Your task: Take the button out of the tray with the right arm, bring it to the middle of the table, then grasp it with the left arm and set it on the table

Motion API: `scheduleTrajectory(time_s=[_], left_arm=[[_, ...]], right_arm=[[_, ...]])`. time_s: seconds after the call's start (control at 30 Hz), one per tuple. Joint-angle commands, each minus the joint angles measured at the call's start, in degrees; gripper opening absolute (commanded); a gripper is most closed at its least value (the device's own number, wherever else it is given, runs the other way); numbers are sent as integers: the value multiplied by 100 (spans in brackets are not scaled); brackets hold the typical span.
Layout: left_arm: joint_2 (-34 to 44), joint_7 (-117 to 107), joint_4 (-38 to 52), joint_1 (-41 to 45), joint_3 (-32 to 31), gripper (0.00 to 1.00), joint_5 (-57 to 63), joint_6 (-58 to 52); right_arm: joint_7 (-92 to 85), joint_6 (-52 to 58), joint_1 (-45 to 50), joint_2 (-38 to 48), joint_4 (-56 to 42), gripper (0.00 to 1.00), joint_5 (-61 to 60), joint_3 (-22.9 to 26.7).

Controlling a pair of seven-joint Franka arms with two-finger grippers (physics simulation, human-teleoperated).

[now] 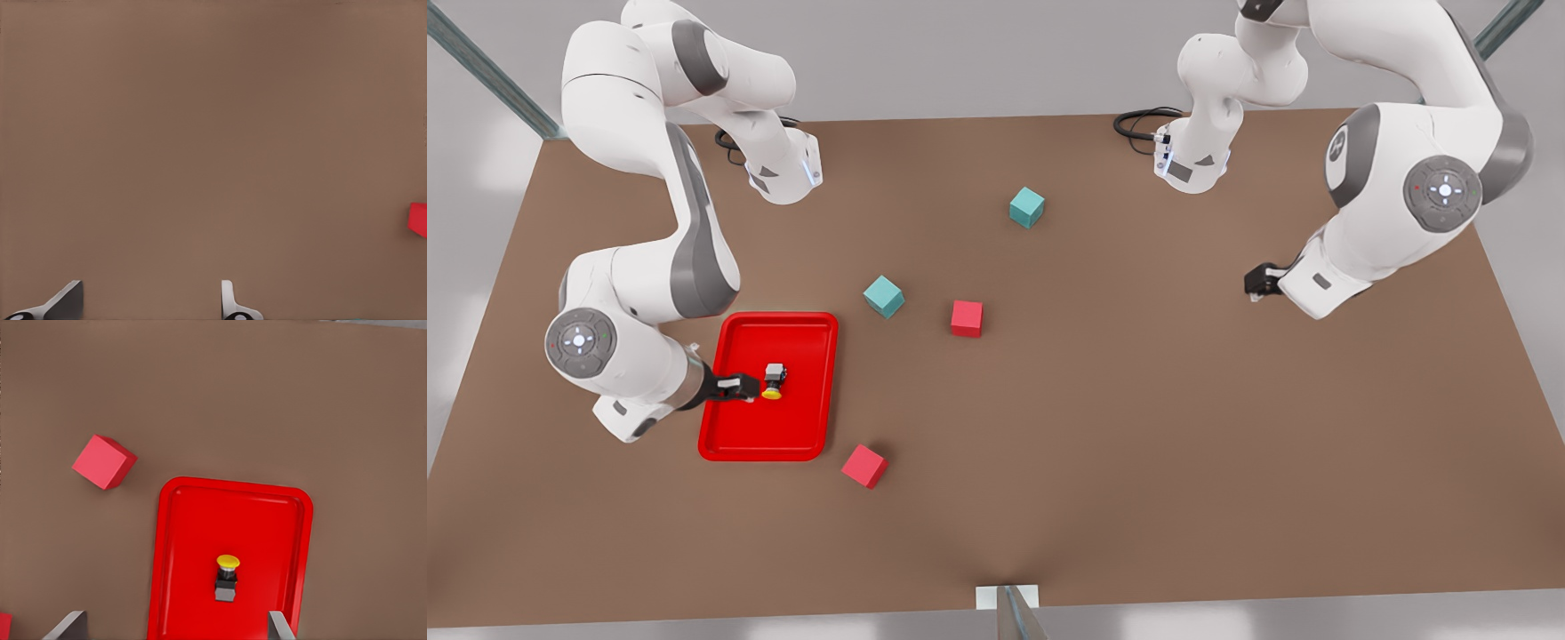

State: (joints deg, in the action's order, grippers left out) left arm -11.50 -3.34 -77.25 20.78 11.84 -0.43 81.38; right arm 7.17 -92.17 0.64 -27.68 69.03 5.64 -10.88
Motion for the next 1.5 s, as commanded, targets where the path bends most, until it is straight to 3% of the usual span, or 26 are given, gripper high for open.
scheduleTrajectory(time_s=[0.0,0.2,0.3,0.37,0.47,0.63,0.8,1.47], left_arm=[[7,203,0,-4,-6,100,43,414],[7,185,-53,-4,-6,100,43,423],[-2,176,-88,-4,-6,100,43,423],[-19,167,-88,-4,-6,100,43,423],[-46,167,-88,-13,-15,100,34,423],[-90,167,-88,-22,-23,100,34,423],[-151,150,-88,-92,-76,100,34,423],[-353,124,-88,-83,-103,100,34,423]], right_arm=[[293,-205,23,8,-3,100,25,7],[302,103,32,-309,611,100,-160,-1],[276,-1353,-257,323,2464,100,-125,-1],[224,-3183,-495,975,4240,100,-125,-1],[135,-4554,-671,975,4936,100,-125,-1],[249,-5952,-697,834,5253,100,-133,-1],[513,-6559,-627,790,5657,100,-116,-1],[584,-6524,-908,456,6457,100,60,16]])
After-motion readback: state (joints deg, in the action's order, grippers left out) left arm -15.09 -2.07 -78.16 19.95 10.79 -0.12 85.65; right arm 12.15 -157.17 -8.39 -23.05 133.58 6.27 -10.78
